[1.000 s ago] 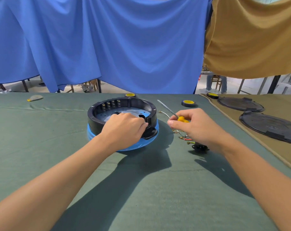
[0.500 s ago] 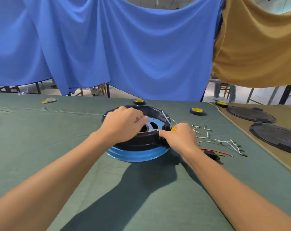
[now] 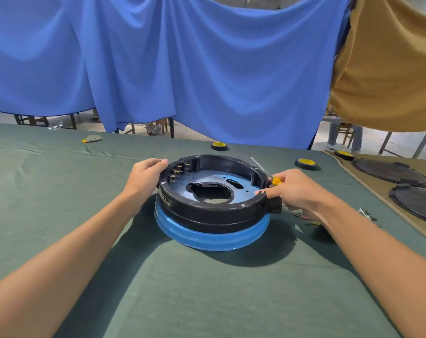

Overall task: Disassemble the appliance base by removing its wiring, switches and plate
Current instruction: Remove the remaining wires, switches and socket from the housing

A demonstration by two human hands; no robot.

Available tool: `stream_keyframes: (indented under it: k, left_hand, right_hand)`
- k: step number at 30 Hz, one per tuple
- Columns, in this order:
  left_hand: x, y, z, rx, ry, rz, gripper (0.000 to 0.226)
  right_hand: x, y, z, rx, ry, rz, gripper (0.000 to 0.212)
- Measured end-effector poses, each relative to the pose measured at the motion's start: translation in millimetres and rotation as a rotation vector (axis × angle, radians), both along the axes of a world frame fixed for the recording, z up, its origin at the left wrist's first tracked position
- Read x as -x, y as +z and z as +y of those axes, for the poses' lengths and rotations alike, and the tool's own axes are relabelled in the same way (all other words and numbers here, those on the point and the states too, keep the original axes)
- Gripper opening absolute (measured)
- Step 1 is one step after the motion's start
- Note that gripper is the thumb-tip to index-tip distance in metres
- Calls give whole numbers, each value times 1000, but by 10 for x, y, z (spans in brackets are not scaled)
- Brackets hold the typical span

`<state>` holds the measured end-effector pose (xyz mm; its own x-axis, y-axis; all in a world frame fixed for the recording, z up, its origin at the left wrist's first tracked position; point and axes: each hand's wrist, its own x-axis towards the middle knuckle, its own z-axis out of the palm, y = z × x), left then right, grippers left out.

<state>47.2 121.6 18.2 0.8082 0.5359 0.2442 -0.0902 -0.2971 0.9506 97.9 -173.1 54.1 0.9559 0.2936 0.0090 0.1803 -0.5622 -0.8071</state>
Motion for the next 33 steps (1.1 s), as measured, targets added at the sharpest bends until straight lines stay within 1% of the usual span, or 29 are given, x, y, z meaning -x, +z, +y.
stream_keyframes:
  k: [2, 5, 7, 9, 10, 11, 13, 14, 15, 17, 18, 19, 20, 22, 24, 26, 27, 33]
  left_hand:
    - [35, -59, -10, 94, -68, -37, 20]
    - [75, -74, -29, 135, -95, -65, 25]
    - [80, -96, -52, 128, -71, -73, 25]
    - [100, -119, -84, 92, -9, -77, 21]
    - [116, -124, -92, 61, 30, -84, 18]
    - [142, -120, -96, 32, 57, -93, 15]
    - [203, -96, -111, -1, 67, -103, 19]
    - [224, -87, -117, -11, 63, -101, 21]
    - [236, -83, -129, -21, 59, -97, 22]
    - [239, -89, -152, -37, 44, -87, 25]
    - [235, -90, -163, -38, 31, -83, 29]
    - [232, -83, -175, -40, 21, -79, 35]
    - [229, -72, -190, -54, 6, -82, 41]
    - [226, -51, -215, -88, -34, -101, 50]
    - [221, -39, -217, -26, -90, -115, 48]
    - [210, -53, -202, 74, -123, -126, 36]
    - [207, -54, -191, 104, -122, -126, 35]
    - [180, -66, -184, 222, -87, -103, 41]
  right_hand:
    - [-21, 12, -17, -19, 32, 15, 45]
    - [-69, -24, 16, -95, 10, 39, 42]
    - [-129, -74, 79, -153, -58, 20, 36]
    - [-162, -105, 146, -117, -132, -38, 29]
    - [-170, -98, 159, -103, -143, -36, 30]
    - [-182, -80, 152, -112, -122, -9, 32]
    - [-177, -9, 97, -110, -69, 38, 32]
    - [-167, 28, 69, -91, -68, 18, 34]
    - [-164, 64, 51, -46, -74, -49, 31]
    - [-122, 137, 93, 138, -77, -303, 25]
    - [-68, 184, 157, 212, -52, -429, 22]
    - [8, 237, 238, 242, 9, -515, 22]
    - [93, 286, 326, 248, 94, -557, 28]
    - [242, 334, 497, 274, 280, -566, 37]
    - [327, 272, 661, 315, 401, -560, 29]
    - [361, 172, 782, 339, 435, -576, 20]
    - [361, 132, 810, 348, 433, -582, 19]
    - [298, 80, 776, 382, 458, -527, 21]
